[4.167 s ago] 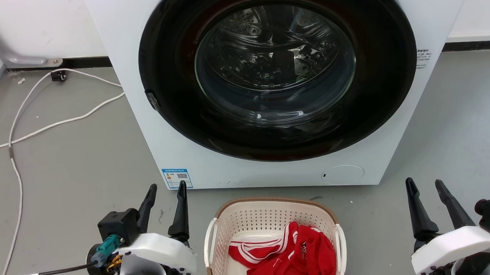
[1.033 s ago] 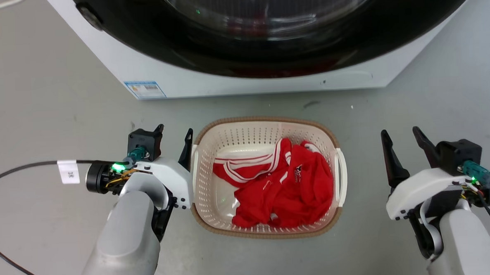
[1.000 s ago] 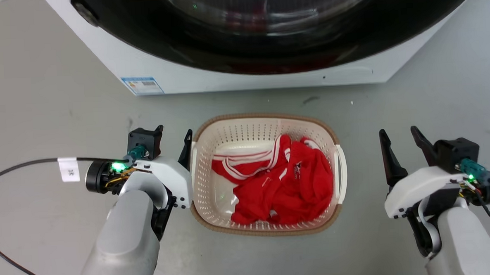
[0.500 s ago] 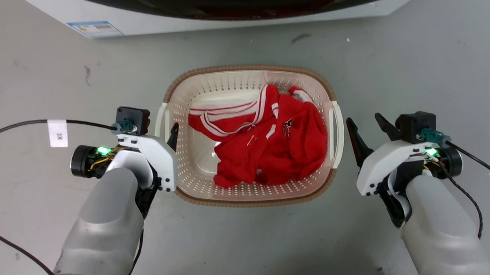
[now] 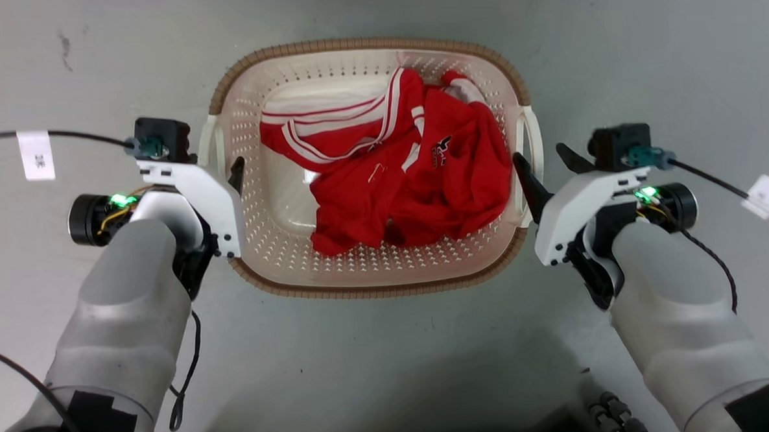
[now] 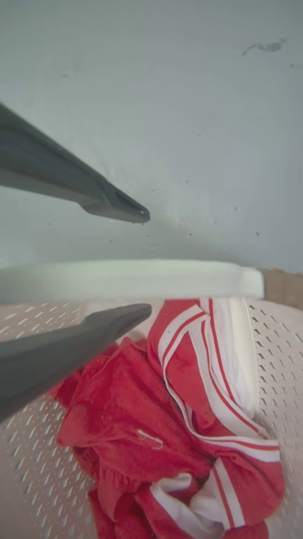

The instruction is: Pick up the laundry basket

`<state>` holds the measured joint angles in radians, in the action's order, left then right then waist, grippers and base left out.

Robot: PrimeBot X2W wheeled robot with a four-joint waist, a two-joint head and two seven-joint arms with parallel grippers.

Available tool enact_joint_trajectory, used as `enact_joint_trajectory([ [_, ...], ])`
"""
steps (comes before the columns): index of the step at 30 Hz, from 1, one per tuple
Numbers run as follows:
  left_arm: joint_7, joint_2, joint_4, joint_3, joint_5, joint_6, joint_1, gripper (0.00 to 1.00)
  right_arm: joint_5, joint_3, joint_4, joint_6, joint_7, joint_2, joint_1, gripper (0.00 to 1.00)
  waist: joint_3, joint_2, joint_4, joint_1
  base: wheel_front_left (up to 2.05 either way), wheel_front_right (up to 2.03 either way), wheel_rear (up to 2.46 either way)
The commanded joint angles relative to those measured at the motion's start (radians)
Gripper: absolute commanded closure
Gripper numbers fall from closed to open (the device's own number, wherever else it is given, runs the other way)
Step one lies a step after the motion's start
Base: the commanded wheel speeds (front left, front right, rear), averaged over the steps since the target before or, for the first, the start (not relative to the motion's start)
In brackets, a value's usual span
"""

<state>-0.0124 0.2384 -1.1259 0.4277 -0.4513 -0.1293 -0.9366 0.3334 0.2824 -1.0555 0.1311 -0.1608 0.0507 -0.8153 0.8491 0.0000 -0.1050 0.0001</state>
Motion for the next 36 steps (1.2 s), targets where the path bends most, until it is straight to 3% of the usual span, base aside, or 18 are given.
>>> enact_joint_trajectory([
  [1, 0.017, 0.006, -0.011, 0.015, -0.018, -0.002, -0.028, 0.00, 0.032, 0.033, -0.022, -0.001, 0.010, -0.001, -0.037, 0.00, 0.026, 0.0000, 0.002, -0.0001, 0.00, 0.00, 0.00],
  [7, 0.066, 0.015, -0.028, 0.059, -0.071, -0.002, -0.064, 0.00, 0.102, 0.112, -0.076, -0.001, 0.040, -0.001, -0.102, 0.00, 0.051, 0.0000, 0.007, -0.0001, 0.00, 0.00, 0.00],
  [9, 0.077, 0.016, -0.022, 0.076, -0.089, -0.002, -0.071, 1.00, 0.125, 0.131, -0.090, -0.001, 0.047, -0.001, -0.115, 0.98, 0.054, 0.0000, 0.008, -0.0001, 0.00, 0.00, 0.00],
  [18, 0.097, 0.031, -0.014, 0.142, -0.158, 0.000, -0.064, 1.00, 0.176, 0.198, -0.136, 0.000, 0.041, 0.005, -0.143, 1.00, 0.042, 0.0000, 0.014, -0.0001, 0.00, 0.00, 0.00],
  [24, 0.133, 0.008, -0.020, 0.186, -0.219, -0.001, -0.040, 1.00, 0.207, 0.229, -0.168, 0.000, 0.059, 0.004, -0.142, 1.00, -0.018, 0.0000, 0.028, -0.0001, 0.00, 0.00, 0.00],
  [36, 0.284, -0.040, -0.013, 0.265, -0.359, -0.003, 0.014, 1.00, 0.271, 0.273, -0.210, 0.001, 0.256, -0.003, -0.110, 1.00, -0.230, 0.0000, 0.063, -0.0001, 0.00, 0.00, 0.00],
])
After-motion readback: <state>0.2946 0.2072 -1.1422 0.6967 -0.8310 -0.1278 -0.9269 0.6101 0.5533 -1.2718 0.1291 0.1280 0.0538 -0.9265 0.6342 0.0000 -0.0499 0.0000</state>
